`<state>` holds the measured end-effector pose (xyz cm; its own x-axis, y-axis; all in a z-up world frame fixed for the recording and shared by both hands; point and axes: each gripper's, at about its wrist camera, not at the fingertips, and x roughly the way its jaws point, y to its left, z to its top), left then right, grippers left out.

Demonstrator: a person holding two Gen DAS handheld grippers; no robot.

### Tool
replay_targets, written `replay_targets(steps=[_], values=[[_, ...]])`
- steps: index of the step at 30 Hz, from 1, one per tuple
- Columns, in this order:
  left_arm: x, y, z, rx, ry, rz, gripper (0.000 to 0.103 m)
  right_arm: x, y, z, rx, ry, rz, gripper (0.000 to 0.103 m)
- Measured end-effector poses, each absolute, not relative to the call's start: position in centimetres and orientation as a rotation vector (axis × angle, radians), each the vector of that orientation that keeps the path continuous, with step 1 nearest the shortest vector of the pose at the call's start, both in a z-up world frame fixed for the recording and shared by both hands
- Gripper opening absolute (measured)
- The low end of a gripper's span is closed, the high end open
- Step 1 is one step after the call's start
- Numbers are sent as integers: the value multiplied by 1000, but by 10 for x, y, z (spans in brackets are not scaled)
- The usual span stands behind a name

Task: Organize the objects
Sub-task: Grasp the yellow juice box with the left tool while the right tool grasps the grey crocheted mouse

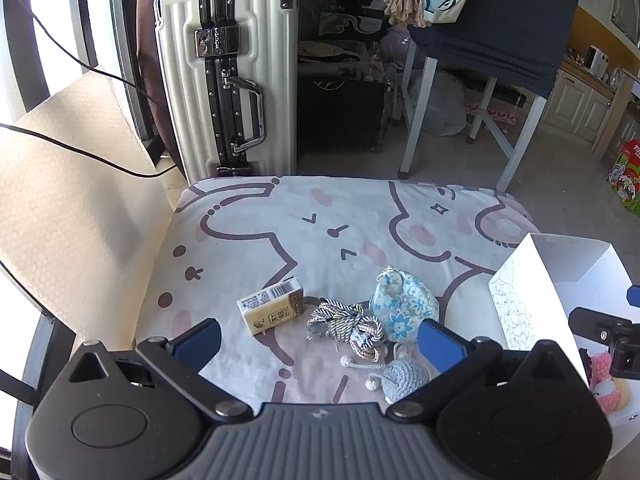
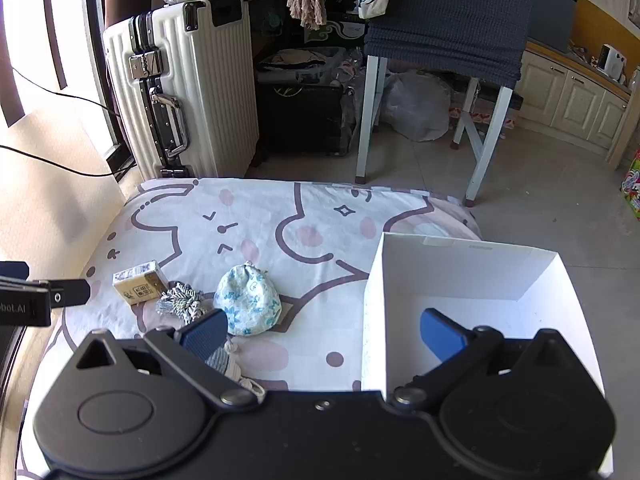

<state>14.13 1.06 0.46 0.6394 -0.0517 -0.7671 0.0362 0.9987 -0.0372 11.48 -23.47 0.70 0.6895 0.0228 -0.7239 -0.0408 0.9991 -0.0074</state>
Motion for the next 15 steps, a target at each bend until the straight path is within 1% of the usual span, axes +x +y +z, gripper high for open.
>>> replay_targets(steps=[9,15], values=[[175,11,4,29,872,-78,102,127,-226,-5,26,796,87,103],[206,20,-15,61,903,-71,96,134,-207,-21,-19,782,98,103]])
